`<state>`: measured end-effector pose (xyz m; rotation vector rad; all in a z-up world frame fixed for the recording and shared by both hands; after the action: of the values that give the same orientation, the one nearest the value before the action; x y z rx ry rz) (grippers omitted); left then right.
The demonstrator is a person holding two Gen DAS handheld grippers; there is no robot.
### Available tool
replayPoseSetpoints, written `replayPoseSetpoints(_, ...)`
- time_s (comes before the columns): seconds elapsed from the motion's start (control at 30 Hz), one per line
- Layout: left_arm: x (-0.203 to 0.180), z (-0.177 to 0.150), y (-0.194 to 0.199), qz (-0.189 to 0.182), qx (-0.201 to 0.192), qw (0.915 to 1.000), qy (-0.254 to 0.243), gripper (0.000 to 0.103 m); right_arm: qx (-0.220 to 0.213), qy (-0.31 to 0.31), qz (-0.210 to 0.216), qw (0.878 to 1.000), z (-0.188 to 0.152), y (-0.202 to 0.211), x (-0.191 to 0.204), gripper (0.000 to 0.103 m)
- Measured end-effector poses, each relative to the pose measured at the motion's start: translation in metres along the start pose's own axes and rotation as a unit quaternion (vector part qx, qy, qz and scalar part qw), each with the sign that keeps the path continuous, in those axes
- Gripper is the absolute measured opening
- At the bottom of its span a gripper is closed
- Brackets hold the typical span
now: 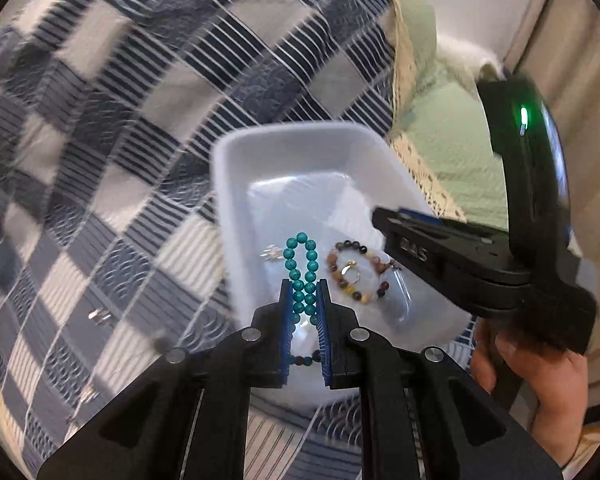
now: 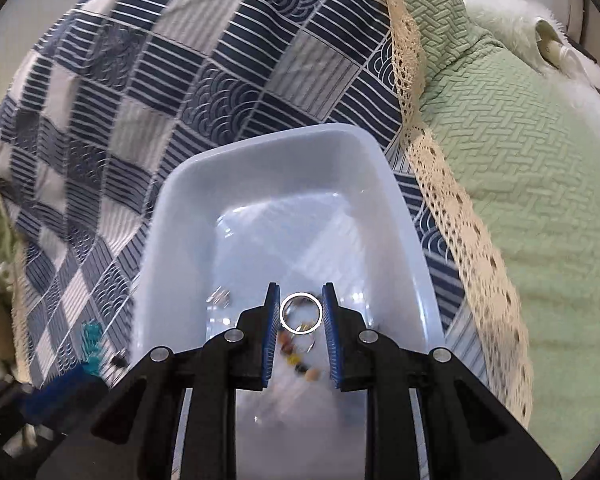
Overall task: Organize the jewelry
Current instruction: 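Grasp the silver ring with the right tool while the left tool carries the teal bracelet to the tray, then open both tools over the white tray, dropping the teal bracelet and silver ring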
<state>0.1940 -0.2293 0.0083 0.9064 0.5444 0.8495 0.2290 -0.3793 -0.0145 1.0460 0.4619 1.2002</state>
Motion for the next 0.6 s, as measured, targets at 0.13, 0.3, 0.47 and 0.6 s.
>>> replayPoseSetpoints(0.13, -0.006, 0.009, -0.033, 0.007, 0.023, 0.9995, -0.022, 0.011, 0.021, 0.004, -0.013, 1.000, 0.010, -0.032, -0.005, 0.022)
replayPoseSetpoints(0.3, -0.004, 0.015, -0.061, 0.012, 0.039, 0.9988, -0.028, 0.011, 0.038, 0.016, -0.027, 0.999, 0.012, -0.056, -0.005, 0.022)
replayPoseSetpoints(0.47, -0.004, 0.012, -0.079, 0.018, 0.052, 0.9978, -0.037, 0.011, 0.051, 0.026, -0.036, 0.998, 0.006, -0.067, 0.000, 0.022)
replayPoseSetpoints(0.6, -0.001, 0.008, -0.084, 0.023, 0.060, 0.9973, -0.036, 0.014, 0.048, 0.029, -0.039, 0.998, 0.003, -0.066, 0.003, 0.022)
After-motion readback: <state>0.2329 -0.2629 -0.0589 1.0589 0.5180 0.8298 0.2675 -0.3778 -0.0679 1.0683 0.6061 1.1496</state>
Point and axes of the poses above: each gripper's, at about its wrist camera, not at the fingertips, and y roughly against the way its jaws point, x to its left, z to its top, the point moved 2 cm from there along -y, roughly the way its jaws point, and after that the axes turned 10 degrees about -y, right-handed, at the moved point
